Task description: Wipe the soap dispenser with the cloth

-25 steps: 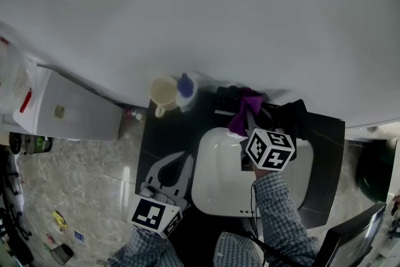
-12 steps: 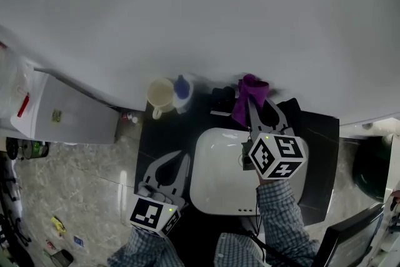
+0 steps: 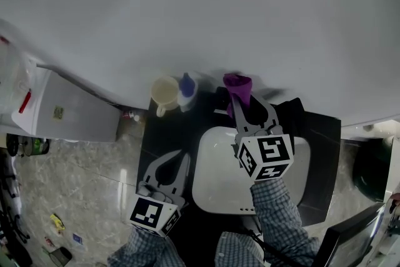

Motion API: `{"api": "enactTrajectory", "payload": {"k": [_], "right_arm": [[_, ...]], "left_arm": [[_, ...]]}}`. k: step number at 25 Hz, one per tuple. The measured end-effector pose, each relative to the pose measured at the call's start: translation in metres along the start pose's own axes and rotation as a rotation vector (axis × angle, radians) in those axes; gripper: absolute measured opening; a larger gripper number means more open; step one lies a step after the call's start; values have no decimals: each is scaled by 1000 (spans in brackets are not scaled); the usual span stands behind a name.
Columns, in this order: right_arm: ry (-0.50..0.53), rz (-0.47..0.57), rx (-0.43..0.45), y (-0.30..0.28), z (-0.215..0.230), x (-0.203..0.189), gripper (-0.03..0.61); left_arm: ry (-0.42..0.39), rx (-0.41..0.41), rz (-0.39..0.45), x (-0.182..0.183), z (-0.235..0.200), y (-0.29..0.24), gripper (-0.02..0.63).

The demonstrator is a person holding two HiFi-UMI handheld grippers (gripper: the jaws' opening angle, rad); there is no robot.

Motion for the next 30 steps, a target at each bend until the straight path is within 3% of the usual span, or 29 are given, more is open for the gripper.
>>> {"api": "enactTrajectory", "payload": {"k": [10, 23, 30], "right_arm": [[58, -28, 37, 5, -13, -21, 87], [90, -255, 78, -9, -31, -97, 87], [51, -346, 161, -15, -58, -126, 87]], "left_arm": [[-1, -9, -1, -4, 1, 4, 11], [-5, -4, -14, -9, -1, 13, 11], [-2, 8, -13, -11, -4, 19, 11]]}}
Point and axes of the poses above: the fingertips, and each gripper's own axes: y backward along the fingers, z to its right, x out of its top, the point moved 4 cm from there along y, backward along the fingers, and after that the axes turned 14 degrees about -y, right-handed, at the moved point
